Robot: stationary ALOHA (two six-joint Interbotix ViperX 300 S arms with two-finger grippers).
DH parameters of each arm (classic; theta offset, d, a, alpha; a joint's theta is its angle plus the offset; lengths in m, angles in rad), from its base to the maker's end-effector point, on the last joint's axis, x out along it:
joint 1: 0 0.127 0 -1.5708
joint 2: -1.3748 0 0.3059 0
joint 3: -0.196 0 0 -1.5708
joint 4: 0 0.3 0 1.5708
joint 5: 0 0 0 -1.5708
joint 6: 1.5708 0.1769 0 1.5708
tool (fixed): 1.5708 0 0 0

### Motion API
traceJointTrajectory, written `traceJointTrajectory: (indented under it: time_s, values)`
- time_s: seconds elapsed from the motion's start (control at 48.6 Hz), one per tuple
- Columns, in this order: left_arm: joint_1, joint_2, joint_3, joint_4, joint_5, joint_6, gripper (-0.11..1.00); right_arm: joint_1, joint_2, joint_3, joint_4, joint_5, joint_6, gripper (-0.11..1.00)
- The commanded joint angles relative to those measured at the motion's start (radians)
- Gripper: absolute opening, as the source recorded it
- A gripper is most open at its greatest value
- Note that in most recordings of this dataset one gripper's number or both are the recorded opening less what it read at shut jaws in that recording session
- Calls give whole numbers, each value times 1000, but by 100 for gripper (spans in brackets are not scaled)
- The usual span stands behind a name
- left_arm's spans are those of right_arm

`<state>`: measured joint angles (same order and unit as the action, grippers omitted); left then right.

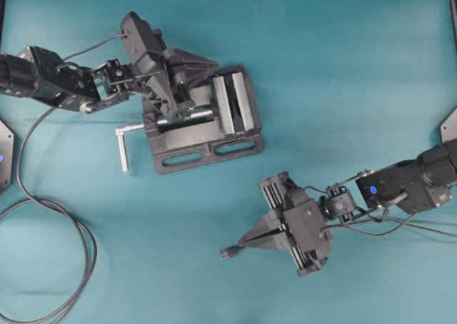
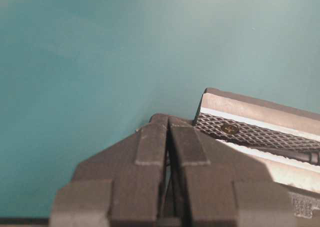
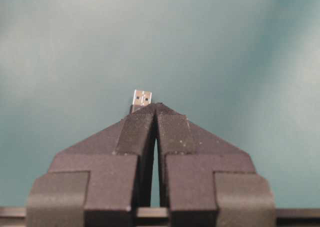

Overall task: Insert the USB cable into the fixed female connector.
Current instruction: 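Retract the left gripper away from the vise to the left edge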

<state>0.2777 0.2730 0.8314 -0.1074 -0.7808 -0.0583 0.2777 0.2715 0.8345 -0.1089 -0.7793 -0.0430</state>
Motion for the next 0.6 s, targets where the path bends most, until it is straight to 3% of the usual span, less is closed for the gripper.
traceJointTrajectory:
  time_s: [0.0,0.082,0.206,0.391,0.473,0.576]
  values:
    - [-3,-44,-12,14,6,17,1,5,-9,-17,0,-8,3,0]
    - [-5,-64,-9,14,18,17,8,5,-9,-20,2,28,9,0]
    - [-15,-95,6,14,49,5,2,5,-9,-37,0,83,48,0]
    - [-61,-156,35,21,130,11,6,9,-9,-57,0,86,117,0]
    - [-89,-210,58,31,161,14,18,9,-9,-55,0,84,117,0]
    - [-127,-301,112,31,173,-3,44,9,-9,-52,0,84,117,0]
